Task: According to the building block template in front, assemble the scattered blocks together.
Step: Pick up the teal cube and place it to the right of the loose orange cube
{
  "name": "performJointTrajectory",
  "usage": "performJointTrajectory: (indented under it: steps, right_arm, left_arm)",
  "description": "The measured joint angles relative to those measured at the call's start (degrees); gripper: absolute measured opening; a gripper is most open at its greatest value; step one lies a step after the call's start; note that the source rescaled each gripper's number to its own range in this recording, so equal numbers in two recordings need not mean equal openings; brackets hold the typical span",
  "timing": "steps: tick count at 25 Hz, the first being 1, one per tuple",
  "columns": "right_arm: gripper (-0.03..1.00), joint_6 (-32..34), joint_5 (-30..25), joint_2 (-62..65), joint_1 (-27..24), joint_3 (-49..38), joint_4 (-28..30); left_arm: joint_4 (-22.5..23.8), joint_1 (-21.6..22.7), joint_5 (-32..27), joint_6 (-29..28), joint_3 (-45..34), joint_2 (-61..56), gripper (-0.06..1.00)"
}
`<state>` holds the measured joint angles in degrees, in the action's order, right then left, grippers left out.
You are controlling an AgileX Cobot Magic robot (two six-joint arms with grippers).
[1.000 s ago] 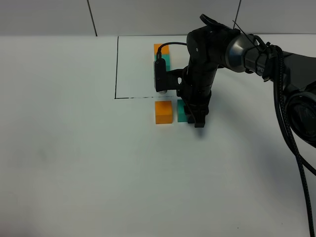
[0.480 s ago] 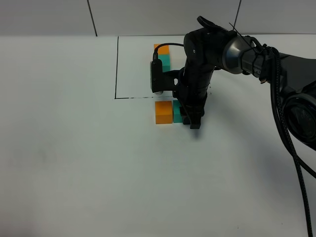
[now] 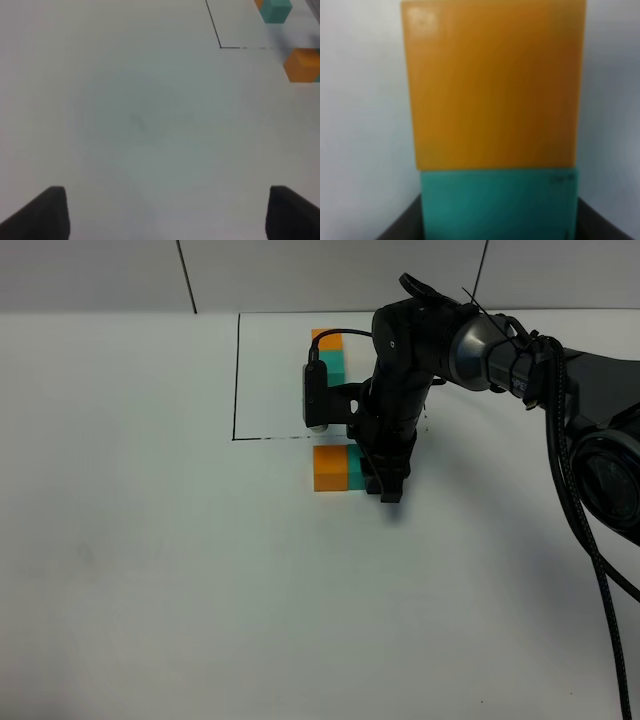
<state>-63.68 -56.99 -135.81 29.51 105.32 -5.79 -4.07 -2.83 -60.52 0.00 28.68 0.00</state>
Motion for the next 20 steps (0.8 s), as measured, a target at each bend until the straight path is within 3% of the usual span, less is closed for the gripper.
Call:
performJointTrajectory:
  steps: [20]
  right_arm:
    - [0.01,0.00,0.10,0.00,0.47,0.00,-0.50]
  left_arm:
    - [0.00,0.00,0.00,0.00,0.00,0.00,0.67]
